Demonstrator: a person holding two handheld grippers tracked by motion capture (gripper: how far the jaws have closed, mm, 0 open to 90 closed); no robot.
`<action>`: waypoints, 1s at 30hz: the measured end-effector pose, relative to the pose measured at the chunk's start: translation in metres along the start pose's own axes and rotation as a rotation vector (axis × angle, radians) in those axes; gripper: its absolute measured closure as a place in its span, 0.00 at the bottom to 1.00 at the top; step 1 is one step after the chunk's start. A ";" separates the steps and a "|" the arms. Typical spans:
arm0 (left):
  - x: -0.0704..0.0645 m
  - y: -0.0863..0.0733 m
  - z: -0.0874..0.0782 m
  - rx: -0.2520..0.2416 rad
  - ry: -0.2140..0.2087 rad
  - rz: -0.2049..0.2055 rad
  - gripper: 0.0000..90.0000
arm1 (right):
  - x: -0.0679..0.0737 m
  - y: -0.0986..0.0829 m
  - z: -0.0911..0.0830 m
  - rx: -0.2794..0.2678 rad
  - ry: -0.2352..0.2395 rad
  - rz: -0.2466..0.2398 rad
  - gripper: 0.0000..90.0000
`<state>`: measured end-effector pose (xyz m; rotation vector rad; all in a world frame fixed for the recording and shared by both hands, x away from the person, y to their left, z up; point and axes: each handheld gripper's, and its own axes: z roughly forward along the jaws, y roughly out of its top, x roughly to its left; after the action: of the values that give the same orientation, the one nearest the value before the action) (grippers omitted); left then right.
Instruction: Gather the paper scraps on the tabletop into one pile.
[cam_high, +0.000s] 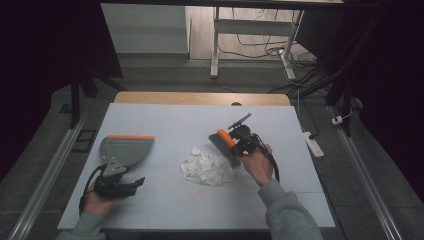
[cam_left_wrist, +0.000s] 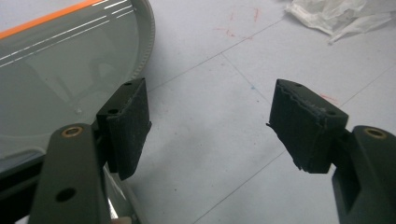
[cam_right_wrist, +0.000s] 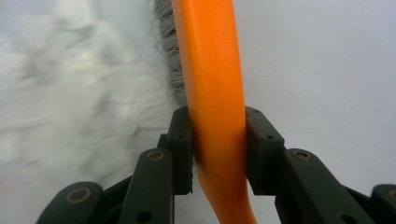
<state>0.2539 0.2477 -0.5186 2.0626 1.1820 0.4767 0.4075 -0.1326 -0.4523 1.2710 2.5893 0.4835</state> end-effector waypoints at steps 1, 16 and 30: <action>0.000 0.000 0.000 0.000 -0.002 0.000 0.33 | 0.006 -0.001 -0.002 -0.001 0.029 -0.010 0.74; -0.001 0.000 0.001 0.003 0.001 -0.002 0.33 | 0.024 -0.013 -0.057 -0.144 0.074 -0.084 0.74; 0.000 -0.001 0.000 0.005 0.002 -0.001 0.33 | 0.031 -0.016 -0.044 -0.126 0.057 -0.100 0.74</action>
<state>0.2532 0.2478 -0.5194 2.0660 1.1867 0.4752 0.3625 -0.1253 -0.4189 1.0970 2.6068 0.6614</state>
